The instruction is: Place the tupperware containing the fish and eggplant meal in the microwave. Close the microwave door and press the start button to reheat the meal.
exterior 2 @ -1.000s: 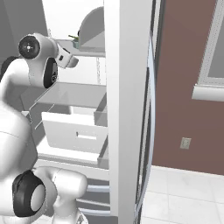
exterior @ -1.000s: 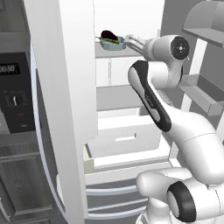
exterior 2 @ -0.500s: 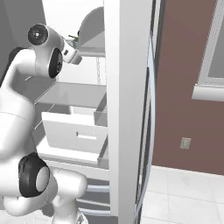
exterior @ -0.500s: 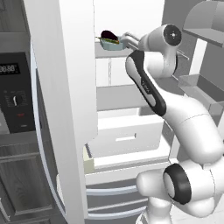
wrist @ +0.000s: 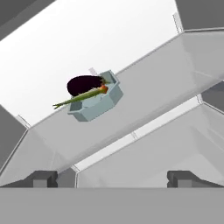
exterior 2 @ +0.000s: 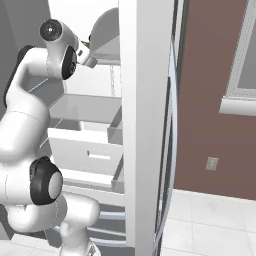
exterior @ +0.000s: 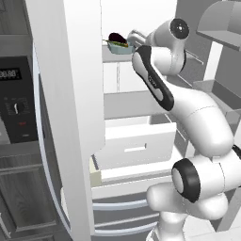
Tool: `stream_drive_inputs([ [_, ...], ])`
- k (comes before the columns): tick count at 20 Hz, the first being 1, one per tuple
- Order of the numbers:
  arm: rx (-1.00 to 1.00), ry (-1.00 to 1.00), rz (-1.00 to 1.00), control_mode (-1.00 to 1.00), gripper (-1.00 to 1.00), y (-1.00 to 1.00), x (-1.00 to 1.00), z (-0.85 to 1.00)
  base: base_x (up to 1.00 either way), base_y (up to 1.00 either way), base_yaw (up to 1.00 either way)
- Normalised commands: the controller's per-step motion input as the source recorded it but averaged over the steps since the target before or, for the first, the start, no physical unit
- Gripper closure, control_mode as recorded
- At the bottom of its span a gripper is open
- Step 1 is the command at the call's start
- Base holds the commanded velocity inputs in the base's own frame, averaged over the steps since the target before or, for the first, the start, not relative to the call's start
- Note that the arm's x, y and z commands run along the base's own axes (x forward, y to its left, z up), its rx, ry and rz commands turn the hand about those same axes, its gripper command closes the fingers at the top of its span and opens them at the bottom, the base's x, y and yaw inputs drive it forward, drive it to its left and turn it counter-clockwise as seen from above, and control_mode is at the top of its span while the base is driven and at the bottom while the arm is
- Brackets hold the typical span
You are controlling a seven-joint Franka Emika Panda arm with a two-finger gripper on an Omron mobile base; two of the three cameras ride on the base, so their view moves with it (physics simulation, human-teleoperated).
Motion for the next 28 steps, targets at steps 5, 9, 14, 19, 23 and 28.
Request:
stream_drive_inputs([
  [5,0.00,0.02,0.00,-1.00,-1.00,0.00,0.39,0.00,0.00,0.00,0.00],
  [9,0.00,0.06,0.00,-1.00,-1.00,0.04,0.46,0.00,0.00,0.00,0.00],
  [14,0.00,0.12,0.00,-1.00,-1.00,0.15,0.43,0.00,0.00,0.00,0.00],
  [19,0.00,0.13,0.00,-1.00,-1.00,0.18,0.37,-0.01,0.00,0.00,0.00],
  [23,0.00,0.05,0.00,-1.00,-1.00,0.13,0.35,-0.04,0.00,0.00,0.00],
  [28,0.00,0.00,0.00,-1.00,-1.00,0.04,0.34,-0.09,0.00,0.00,0.00],
])
